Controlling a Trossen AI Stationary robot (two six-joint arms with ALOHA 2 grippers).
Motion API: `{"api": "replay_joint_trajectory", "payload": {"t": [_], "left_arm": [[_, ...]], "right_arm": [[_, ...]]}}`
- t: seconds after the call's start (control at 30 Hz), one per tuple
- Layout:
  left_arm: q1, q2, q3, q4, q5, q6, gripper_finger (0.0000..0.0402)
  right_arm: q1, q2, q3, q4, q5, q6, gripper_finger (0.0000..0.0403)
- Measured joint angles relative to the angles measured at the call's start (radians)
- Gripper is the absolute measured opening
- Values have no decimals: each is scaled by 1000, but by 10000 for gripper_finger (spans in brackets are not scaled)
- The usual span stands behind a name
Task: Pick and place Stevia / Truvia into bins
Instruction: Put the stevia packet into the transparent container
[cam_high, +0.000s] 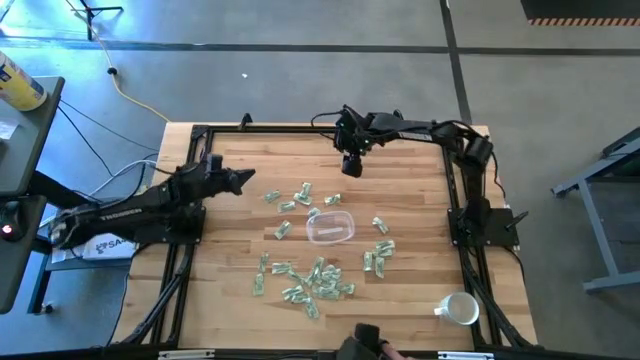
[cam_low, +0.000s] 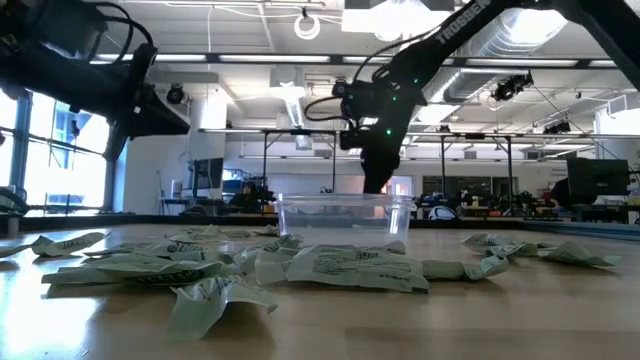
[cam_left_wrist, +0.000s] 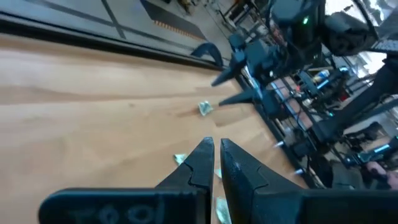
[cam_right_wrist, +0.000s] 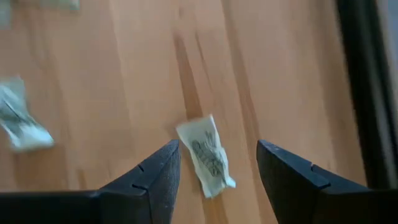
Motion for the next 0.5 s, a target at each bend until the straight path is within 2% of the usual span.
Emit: {"api": "replay_joint_trajectory", "payload": {"t": [0.23,0.5], "left_arm": [[220,55,0,0,243,51,62],[356,164,0,23,389,111,62]], "right_arm": [[-5,51,1,3,1,-65,201],[-7,94,1,-7,0,-64,201]]}}
